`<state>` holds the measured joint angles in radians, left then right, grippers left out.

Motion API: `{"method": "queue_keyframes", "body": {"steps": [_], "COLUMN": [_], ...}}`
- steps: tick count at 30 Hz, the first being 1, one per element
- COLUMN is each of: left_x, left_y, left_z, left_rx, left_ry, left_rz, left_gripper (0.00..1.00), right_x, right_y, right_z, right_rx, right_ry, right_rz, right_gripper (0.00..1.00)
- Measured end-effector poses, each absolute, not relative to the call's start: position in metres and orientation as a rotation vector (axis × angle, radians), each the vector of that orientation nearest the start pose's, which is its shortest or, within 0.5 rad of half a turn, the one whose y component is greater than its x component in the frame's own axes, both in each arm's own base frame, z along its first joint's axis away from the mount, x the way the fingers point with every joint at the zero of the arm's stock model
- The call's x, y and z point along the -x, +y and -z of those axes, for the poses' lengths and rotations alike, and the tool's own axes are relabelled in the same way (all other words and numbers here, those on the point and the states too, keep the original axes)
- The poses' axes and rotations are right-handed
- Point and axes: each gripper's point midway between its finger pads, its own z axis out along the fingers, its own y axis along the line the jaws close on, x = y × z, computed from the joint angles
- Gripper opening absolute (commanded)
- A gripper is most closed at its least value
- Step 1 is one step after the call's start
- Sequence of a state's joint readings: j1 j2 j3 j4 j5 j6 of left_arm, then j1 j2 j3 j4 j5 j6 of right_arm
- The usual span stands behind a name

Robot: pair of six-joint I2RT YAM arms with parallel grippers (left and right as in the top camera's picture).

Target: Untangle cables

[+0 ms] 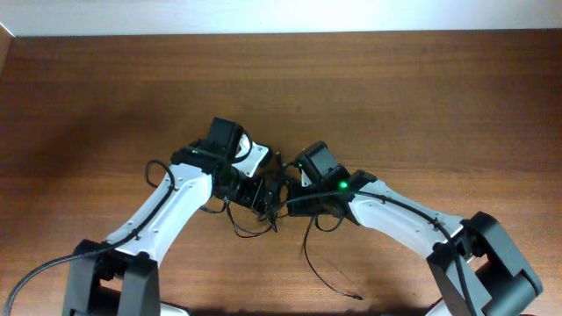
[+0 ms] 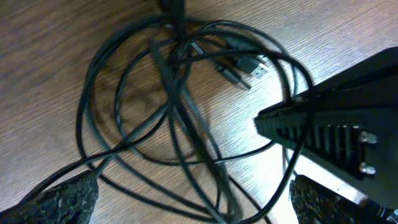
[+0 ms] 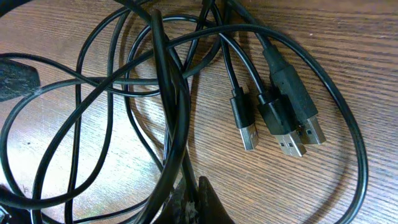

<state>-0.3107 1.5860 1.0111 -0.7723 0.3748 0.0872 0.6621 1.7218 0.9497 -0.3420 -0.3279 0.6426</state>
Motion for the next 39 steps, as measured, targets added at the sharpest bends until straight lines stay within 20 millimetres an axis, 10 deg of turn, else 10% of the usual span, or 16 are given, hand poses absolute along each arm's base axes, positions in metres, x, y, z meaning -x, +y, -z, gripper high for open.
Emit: {"method": "queue_keyframes", "body": {"steps": [12, 15, 18, 25, 32, 35, 39], "left_x": [-0.267, -0.251, -0.255, -0.281, -0.296, -0.293, -0.292], "left_y": [-0.168, -0.164, -0.158, -0.11, -0.014, 0.001, 0.002], "left_z": [-0.058, -0.04, -0.032, -0.025, -0.024, -0.024, -0.024], "left_rx": [-0.719, -0.756, -0.72, -0.281, 0.428, 0.549, 0.578], "left_ry": [2.833, 2.864, 2.861, 2.934, 2.927, 2.92, 2.916], "left_rz": [0.59, 0.585, 0.52, 0.252, 0.25, 0.277, 0.3], "left_gripper": [1.0, 0.36, 0.02, 0.01, 0.01, 0.09, 0.11], "right_x": [-0.267, -0.267, -0.267, -0.265, -0.262, -0.253, -0.253], "right_y": [0.278, 0.278, 0.278, 0.276, 0.279, 0.275, 0.252], "right_z": [-0.034, -0.034, -0.034, -0.033, -0.035, -0.074, -0.2], "right_rx": [0.137, 0.137, 0.138, 0.136, 0.168, 0.234, 0.296], "right_ry": [2.874, 2.872, 2.871, 2.886, 2.885, 2.849, 2.619], "right_rz": [-0.781, -0.782, -0.783, -0.775, -0.802, -0.831, -0.772], "right_gripper": [0.04, 0.04, 0.04, 0.04, 0.04, 0.04, 0.04]}}
